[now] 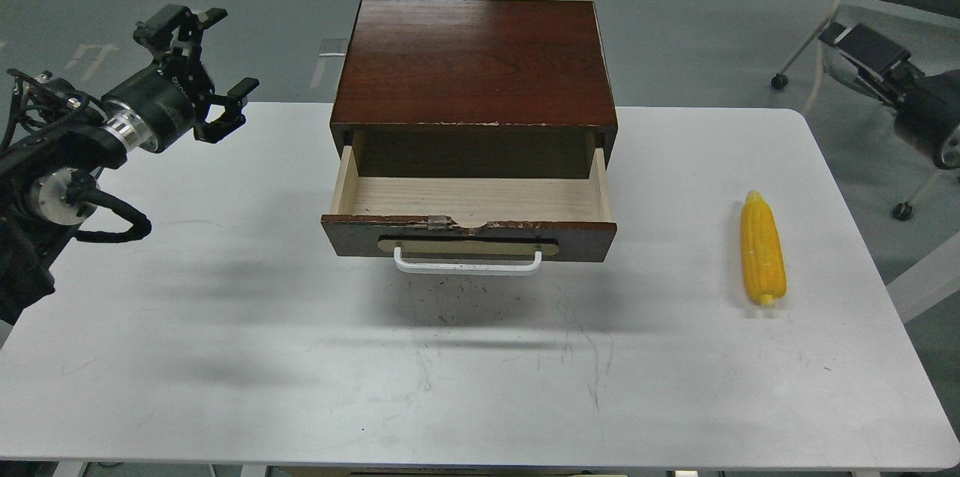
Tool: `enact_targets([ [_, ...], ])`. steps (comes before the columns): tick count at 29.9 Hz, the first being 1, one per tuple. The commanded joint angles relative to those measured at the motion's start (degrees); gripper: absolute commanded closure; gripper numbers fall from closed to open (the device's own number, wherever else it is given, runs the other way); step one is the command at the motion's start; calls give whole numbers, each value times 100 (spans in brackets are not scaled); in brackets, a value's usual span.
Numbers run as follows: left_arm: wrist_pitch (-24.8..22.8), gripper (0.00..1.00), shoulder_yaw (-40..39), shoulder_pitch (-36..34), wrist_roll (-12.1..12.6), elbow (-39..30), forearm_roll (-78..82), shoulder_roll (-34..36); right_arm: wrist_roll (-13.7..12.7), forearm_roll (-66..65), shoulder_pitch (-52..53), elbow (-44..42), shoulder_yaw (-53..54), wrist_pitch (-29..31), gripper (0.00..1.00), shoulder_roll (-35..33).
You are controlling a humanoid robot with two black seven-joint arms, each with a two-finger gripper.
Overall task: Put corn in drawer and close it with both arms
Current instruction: 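Lower the right gripper onto the yellow corn cob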
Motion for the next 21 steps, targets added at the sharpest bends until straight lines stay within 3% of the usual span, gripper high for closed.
enact_targets([
  [1,0,0,4,-72,16,-18,11,-17,4,-930,-139,49,-546,-560,1,27],
  [5,0,0,13,-81,25,-45,63,-34,-4,-976,-350,24,-864,-605,1,-9],
  [9,0,0,135,-54,305,-62,72,-52,-4,-985,-421,-370,-1207,-640,1,-18],
  [11,0,0,136,-54,332,-62,72,-60,-13,-915,-421,-504,-1181,-684,1,0],
  [14,0,0,136,-63,359,-62,72,-34,-206,-100,-508,-478,-1207,-719,1,9],
  [17,0,0,136,-63,437,-62,72,-17,-215,903,-807,-486,-1234,-719,1,70],
  [21,0,0,145,-37,464,-62,116,-17,-206,792,-1018,-522,-1269,-850,2,465],
])
